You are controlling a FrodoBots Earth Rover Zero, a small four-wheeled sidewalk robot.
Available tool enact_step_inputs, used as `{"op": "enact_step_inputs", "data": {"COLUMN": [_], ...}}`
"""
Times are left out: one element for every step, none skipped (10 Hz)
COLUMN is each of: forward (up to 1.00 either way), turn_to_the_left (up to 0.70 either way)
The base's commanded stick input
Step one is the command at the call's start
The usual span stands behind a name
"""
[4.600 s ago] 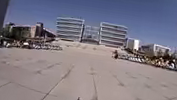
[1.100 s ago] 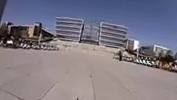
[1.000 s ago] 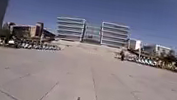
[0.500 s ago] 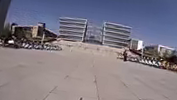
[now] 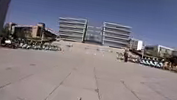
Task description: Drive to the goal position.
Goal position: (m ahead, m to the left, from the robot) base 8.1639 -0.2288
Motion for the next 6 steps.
{"op": "enact_step_inputs", "data": {"forward": [0.70,0.70,0.70,0.70,0.70,0.70], "turn_to_the_left": [-0.01,-0.01,-0.01,-0.01,-0.01,-0.01]}}
